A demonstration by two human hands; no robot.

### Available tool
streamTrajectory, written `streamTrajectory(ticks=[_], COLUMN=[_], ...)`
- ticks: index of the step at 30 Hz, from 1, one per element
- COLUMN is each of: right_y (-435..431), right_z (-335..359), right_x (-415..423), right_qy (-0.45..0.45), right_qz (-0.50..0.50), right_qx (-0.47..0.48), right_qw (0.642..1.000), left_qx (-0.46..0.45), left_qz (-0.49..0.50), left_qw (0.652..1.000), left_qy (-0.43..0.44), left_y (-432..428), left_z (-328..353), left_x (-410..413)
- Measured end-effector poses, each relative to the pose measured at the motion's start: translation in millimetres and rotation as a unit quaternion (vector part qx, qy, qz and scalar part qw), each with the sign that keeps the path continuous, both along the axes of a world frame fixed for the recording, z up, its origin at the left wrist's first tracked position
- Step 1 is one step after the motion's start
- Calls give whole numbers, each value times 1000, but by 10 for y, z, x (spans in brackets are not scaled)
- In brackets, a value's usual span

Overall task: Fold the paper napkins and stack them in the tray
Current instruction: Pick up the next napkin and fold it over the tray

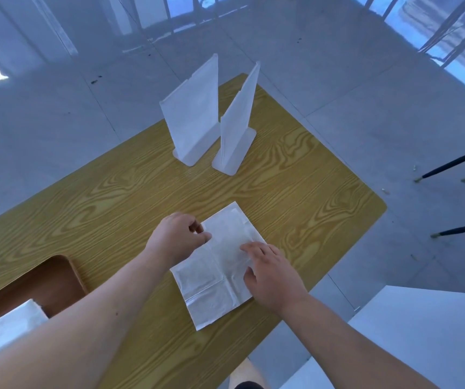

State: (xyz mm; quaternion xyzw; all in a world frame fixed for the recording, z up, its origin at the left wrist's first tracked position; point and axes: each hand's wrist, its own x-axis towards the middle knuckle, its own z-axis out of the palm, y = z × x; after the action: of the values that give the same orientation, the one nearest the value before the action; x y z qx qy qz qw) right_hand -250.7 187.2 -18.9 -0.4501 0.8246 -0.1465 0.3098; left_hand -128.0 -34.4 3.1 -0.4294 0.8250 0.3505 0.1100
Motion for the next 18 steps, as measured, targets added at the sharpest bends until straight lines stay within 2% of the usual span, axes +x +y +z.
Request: streamTrajectory(ticks=[2,4,6,8,11,13,15,18], right_y=[6,-8,-58,-141,-315,-493,-707,-1025], right_z=[8,59,143,239,417,555,686,882], right_x=[18,63,135,221,362,484,630,860], right_qy=[11,31,41,36,-33,-74,-104,-142], right_qz=[-1,3,1,-6,-32,-40,-50,-57], right_qx=[-10,-26,-59,-98,-116,-119,-141,-157], right_qw=[1000,999,997,994,992,989,983,976], left_qx=[74,210,354,440,476,473,441,362], left_qz=[42,106,172,227,315,364,385,372], left_qw=[996,969,910,847,784,756,758,798], left_qy=[30,75,134,193,246,269,288,306], left_y=[0,-6,-26,-48,-104,-167,-239,-347], left_z=[75,229,384,542,685,796,919,1069], left_x=[70,173,289,433,698,929,1190,1597])
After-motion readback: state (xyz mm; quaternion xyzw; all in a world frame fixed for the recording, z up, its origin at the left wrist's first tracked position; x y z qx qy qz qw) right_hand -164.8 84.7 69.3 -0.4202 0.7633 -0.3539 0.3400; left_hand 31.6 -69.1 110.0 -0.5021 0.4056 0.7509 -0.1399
